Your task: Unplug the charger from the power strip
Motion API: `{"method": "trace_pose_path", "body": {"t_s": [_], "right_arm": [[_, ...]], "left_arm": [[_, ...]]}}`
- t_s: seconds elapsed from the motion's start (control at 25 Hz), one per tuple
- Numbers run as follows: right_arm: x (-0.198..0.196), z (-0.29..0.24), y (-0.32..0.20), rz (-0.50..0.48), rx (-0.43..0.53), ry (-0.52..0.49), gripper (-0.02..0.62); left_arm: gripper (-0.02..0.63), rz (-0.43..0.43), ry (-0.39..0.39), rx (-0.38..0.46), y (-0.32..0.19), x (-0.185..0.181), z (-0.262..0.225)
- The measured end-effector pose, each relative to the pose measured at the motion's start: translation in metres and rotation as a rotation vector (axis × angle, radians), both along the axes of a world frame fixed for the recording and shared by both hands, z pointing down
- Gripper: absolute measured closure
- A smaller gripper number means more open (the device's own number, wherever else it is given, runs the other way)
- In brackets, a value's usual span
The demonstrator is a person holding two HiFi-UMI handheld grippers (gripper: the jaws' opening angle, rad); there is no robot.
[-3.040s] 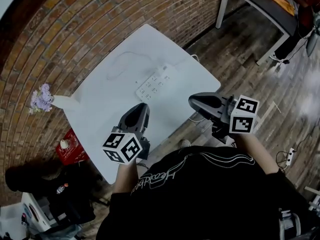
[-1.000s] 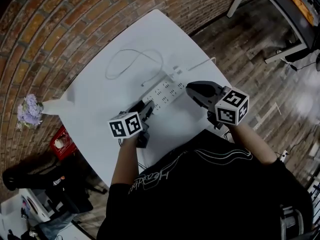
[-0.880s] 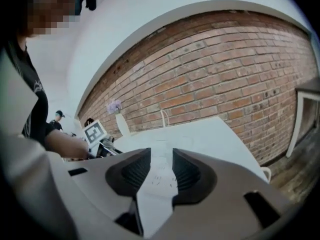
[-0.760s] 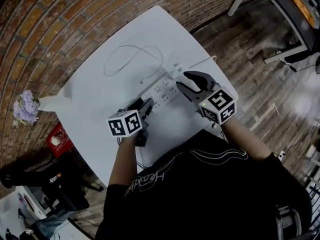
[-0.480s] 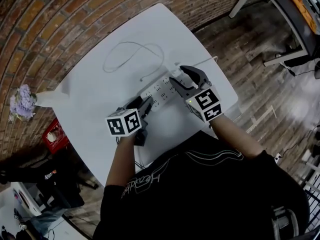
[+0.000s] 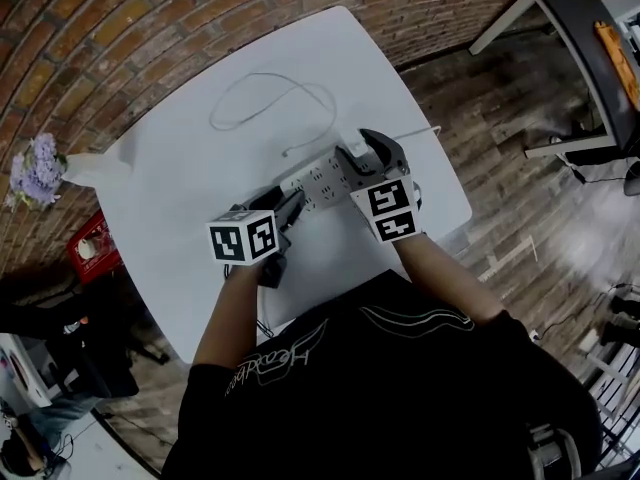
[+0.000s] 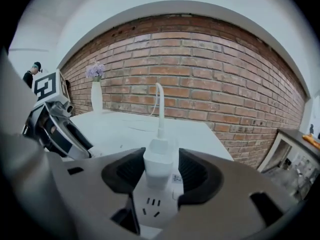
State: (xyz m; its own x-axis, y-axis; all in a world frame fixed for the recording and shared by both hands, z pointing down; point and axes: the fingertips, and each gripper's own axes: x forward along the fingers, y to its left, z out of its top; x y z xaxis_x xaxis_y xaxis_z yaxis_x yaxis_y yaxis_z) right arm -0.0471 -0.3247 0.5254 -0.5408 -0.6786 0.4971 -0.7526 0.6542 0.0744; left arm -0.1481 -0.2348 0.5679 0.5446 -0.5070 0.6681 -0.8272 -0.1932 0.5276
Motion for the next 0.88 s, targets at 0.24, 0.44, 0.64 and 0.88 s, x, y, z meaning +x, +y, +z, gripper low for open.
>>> {"method": "trace_pose_path", "body": {"t_s": [0.24, 0.44, 0.64, 0.88], "right_arm": [[-0.0026, 0.0048, -0.002, 0.002, 0.006, 0.068, 0.446], [-0.0036, 0.007, -0.0007, -0.008, -0.012, 0.074, 0.457], [-0.0029, 0.0085, -0.0012, 0.014, -0.066, 0.05, 0.467], [-0.0024, 0.0082, -0.0015, 0.03, -0.106, 0.011, 0.474]], "left_arm": [[0.397, -0.005, -0.002, -0.002, 0.0001, -0.0015, 0.0009], [0.397, -0.009, -0.005, -0.006, 0.0009, -0.0011, 0.0018], [0.397, -0.014, -0.008, 0.0, -0.0008, -0.0001, -0.0005], [0.397, -0.017, -0.008, -0.003, 0.0007, -0.0009, 0.0014]]}}
